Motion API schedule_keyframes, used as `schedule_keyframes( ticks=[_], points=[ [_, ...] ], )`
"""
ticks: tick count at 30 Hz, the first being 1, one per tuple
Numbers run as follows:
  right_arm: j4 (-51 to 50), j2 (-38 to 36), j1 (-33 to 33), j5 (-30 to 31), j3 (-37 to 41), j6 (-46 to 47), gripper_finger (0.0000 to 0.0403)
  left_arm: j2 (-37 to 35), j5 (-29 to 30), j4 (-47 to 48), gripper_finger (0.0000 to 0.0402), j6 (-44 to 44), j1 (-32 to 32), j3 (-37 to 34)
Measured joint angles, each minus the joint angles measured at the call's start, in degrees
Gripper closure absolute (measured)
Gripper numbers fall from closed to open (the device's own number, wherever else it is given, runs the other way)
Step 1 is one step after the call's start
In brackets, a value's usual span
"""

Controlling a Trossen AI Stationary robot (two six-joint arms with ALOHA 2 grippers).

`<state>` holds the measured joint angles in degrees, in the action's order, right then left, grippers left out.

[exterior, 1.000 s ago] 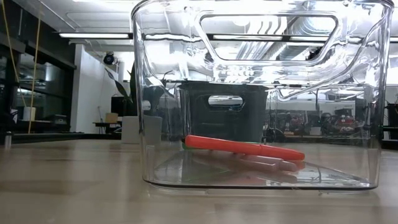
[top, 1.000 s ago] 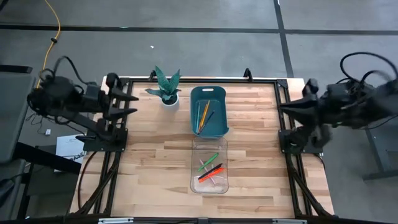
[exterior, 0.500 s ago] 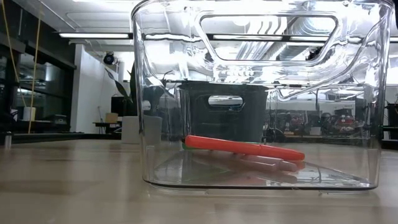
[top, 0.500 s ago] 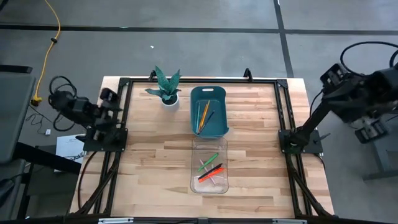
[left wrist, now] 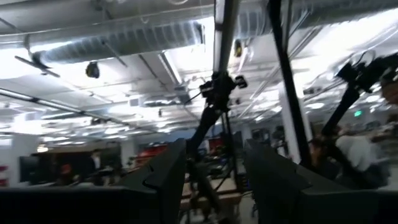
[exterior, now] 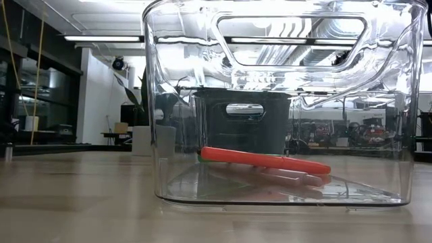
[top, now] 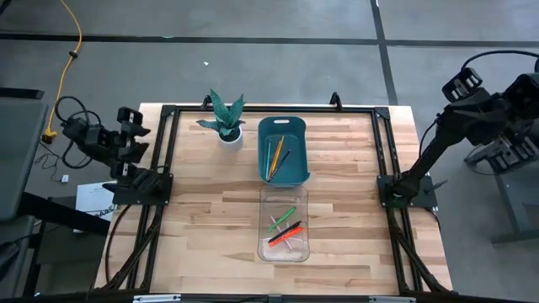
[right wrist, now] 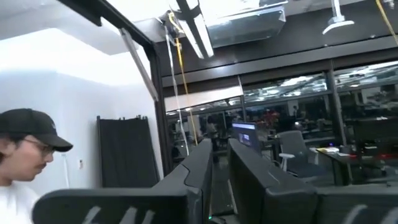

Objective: Sort pens & pencils
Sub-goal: Return to Home Position

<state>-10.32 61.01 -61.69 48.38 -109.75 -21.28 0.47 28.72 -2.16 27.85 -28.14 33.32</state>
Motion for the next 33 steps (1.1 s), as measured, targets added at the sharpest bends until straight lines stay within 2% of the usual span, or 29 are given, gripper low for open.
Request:
schedule_keyframes(
  ticks=[4, 8, 15, 21, 26, 29, 33],
  points=[
    [0.88, 0.00, 0.02, 1.60, 0.00, -0.02, 0.0362, -0.08, 3.27, 0.98, 0.0250, 3.01, 0.00, 0.00],
    [1.20, 0.02, 0.02, 2.15, -0.01, -0.02, 0.0362, -0.09, 3.45, 0.18, 0.0250, 5.63, 0.00, 0.02],
    [1.40, -0.34, 0.02, 6.70, 0.00, -0.20, 0.0362, -0.07, -7.82, 3.37, 0.0250, 2.47, 0.00, -0.34],
    [2.11, -1.42, 0.04, 7.30, -0.02, 0.09, 0.0362, -0.07, -7.80, 2.71, 0.0250, 0.83, 0.00, -3.25],
    [2.41, -1.41, 0.07, 11.06, -0.02, 1.80, 0.0362, -0.07, -7.92, 0.98, 0.0250, 0.03, 0.00, -6.51],
    [2.38, -1.21, 0.07, 11.24, -0.02, 2.82, 0.0362, -0.07, -8.33, -3.22, 0.0250, -1.11, 0.00, -9.64],
    [2.86, -0.64, 1.20, 11.34, -0.02, 3.06, 0.0362, -0.07, -11.01, -14.82, 0.0250, 0.07, 0.00, -15.32]
  ],
)
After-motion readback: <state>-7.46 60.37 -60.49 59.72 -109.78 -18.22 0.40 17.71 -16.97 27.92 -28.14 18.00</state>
